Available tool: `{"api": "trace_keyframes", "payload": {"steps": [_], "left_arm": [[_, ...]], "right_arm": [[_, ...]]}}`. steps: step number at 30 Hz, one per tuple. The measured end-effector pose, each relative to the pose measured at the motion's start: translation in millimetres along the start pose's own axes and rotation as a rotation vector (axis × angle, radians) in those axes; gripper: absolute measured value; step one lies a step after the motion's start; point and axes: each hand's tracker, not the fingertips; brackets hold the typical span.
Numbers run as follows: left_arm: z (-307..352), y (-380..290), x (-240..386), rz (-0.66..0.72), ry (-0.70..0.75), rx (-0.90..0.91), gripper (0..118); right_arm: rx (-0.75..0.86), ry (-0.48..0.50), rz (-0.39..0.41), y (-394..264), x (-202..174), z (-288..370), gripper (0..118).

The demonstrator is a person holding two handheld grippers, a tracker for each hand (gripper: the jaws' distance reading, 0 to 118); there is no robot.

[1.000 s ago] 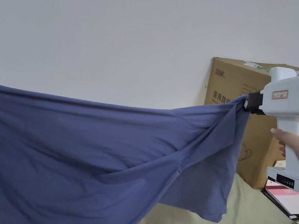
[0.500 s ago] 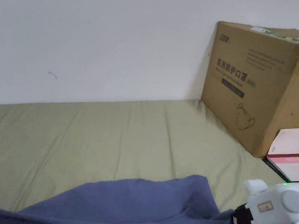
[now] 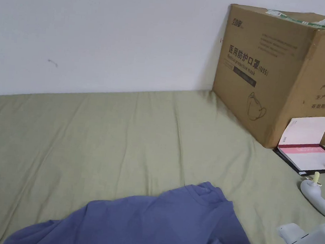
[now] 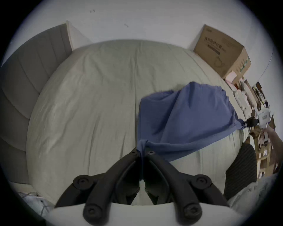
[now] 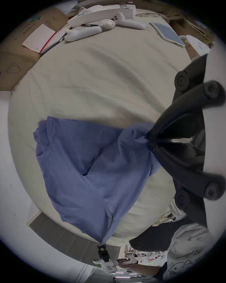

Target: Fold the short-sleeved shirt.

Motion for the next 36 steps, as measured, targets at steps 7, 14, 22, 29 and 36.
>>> {"api": "trace_keyframes", "payload": {"steps": [7, 14, 22, 29, 36], "left_arm": [[-2, -12, 1, -0.007, 0.000, -0.024, 68], [39, 2, 12, 0.063, -0.090, 0.082, 89], [110, 5, 60, 0.184, -0.093, 0.646, 71], [117, -22, 74, 0.163, 0.034, 0.805, 0], [88, 9, 36, 0.289, 0.020, 0.374, 0]], "right_arm": [[-0.002, -0.096, -0.107, -17, -6, 10, 94], [0.231, -0.066, -0.184, -22, -29, 79, 94], [0.947, 0.062, -0.171, -40, -117, 146, 44], [1.159, 0.050, -0.265, -58, -137, 125, 0], [1.053, 0.091, -0.260, -53, -145, 116, 0]]}}
